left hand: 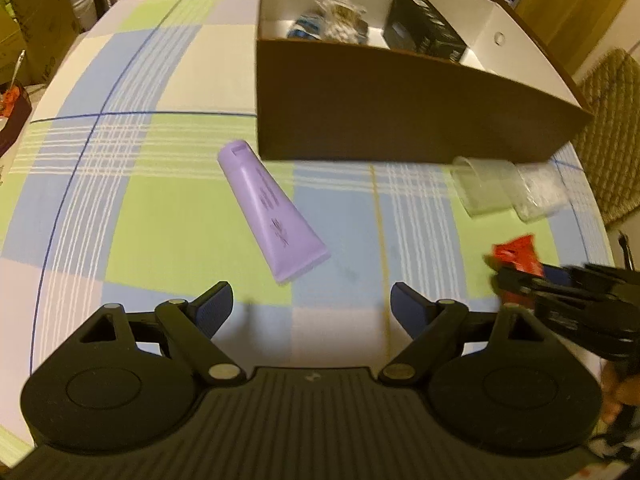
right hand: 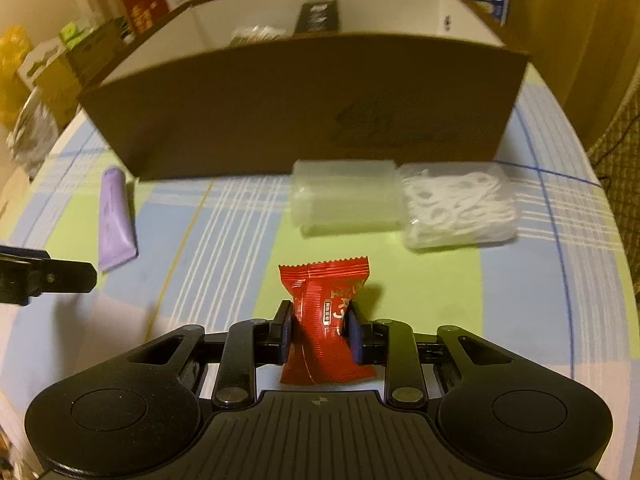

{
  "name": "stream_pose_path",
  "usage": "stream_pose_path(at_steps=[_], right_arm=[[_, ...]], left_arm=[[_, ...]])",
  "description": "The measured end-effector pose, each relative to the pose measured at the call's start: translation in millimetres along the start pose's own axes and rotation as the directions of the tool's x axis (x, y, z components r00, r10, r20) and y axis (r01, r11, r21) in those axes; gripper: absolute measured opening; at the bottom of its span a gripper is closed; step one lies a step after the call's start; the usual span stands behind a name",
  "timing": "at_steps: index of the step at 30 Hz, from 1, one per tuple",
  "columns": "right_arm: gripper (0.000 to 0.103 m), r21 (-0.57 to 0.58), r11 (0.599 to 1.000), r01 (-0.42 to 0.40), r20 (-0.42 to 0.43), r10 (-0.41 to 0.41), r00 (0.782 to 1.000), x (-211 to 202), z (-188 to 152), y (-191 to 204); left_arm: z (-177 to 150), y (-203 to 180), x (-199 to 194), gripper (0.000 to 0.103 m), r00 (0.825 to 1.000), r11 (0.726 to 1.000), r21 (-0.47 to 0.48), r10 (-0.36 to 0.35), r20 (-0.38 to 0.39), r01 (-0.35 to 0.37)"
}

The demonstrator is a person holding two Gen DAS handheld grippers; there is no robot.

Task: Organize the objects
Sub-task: 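Grasp the red candy packet with the right tool while the left tool grasps the purple tube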

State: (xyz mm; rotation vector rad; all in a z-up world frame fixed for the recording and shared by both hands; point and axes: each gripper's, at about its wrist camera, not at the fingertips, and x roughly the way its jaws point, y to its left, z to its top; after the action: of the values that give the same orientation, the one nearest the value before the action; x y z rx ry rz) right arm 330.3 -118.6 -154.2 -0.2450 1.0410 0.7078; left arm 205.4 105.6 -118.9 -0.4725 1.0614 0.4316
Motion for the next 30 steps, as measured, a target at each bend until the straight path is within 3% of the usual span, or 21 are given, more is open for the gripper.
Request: stream_pose_path(at_steps=[9, 21, 27, 30], right_arm=[[0.025, 0.095, 0.994, 0.051, 0.048, -0.056, 0.997, -13.6, 15.6, -27.7], [0.025, 0.169, 0.982, 0.088, 0.039, -0.096, 0.995, -13.8, 19.8, -52.6], [0.025, 0.171, 0.982, 0.078, 0.032, -0.085, 0.996, -13.7, 17.8, -56.9], [0.025, 0.172, 0.983, 0.07, 0.029, -0.076, 0.997, -14.8, 16.1, -58.2]], left_arm=[[30.5, 11.3, 33.4, 0.077, 0.998, 0.999, -0.041, 0.036, 0.045, -0.034], [53.4, 22.1, 66.6, 0.059, 0.995, 0.995, -0.064, 0.08, 0.068, -0.075], [51.1, 23.2, 65.6, 0.036, 0.992, 0.995, -0.045, 0.09, 0.089, -0.086], [44.5, 26.6, 60.8, 0.032, 0.993, 0.996, -0.049, 0.079, 0.086, -0.075]])
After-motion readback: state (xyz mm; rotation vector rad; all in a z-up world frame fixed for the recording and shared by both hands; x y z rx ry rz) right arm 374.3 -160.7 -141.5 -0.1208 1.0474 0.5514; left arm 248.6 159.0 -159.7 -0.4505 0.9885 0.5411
